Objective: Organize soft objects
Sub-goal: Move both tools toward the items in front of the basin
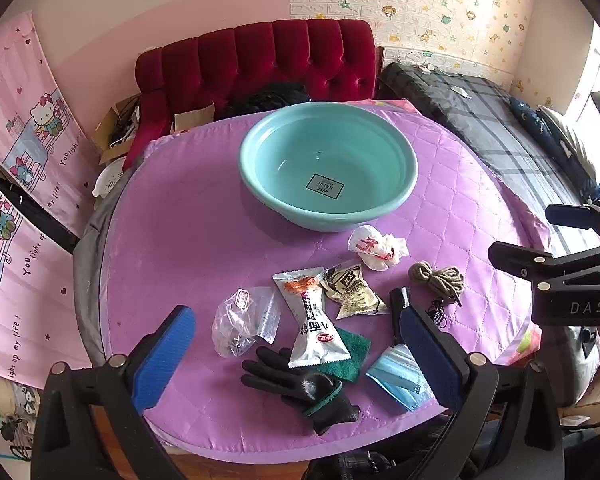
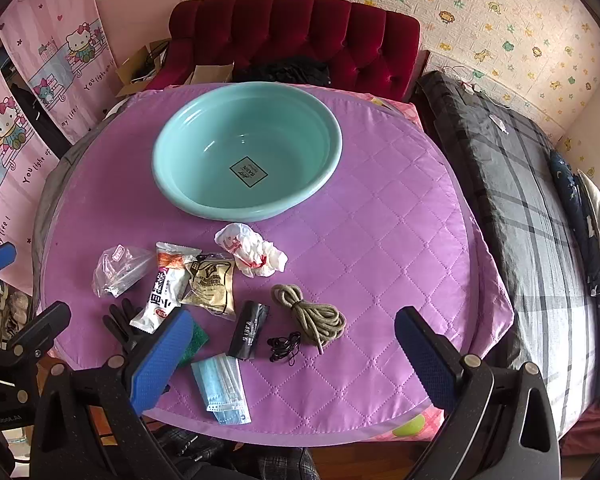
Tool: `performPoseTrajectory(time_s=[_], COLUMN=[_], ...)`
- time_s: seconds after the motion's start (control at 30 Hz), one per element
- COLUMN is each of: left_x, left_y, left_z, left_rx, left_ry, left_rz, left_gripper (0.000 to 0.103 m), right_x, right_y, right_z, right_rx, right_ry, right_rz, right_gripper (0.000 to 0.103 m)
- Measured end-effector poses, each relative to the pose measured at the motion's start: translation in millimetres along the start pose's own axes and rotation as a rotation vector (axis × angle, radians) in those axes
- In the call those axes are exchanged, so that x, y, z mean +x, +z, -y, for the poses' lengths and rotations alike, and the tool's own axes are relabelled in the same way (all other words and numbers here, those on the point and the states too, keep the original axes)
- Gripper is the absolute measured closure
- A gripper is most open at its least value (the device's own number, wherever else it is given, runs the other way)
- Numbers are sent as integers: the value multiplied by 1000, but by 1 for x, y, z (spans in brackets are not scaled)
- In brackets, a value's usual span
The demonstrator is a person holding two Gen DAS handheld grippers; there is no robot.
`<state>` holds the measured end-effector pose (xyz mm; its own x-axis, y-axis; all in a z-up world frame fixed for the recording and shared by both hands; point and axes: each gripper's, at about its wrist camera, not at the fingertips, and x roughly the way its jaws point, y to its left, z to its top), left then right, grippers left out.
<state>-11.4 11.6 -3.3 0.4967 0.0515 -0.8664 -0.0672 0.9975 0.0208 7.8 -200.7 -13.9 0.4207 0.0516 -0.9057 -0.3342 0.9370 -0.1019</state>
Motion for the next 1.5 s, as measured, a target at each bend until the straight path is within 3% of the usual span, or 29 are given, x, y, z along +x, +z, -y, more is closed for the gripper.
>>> performPoseTrajectory(time_s=[1.5], left_x=[-1], left_y=[-14], left_z=[-20], left_rx=[-2], left_ry=[-3], left_rz=[13], left_gripper=[0], right_x=[-10], right_y=[-5], right_z=[-3], right_rx=[30], right_ry=[-2], right_rz=[17], right_gripper=[0])
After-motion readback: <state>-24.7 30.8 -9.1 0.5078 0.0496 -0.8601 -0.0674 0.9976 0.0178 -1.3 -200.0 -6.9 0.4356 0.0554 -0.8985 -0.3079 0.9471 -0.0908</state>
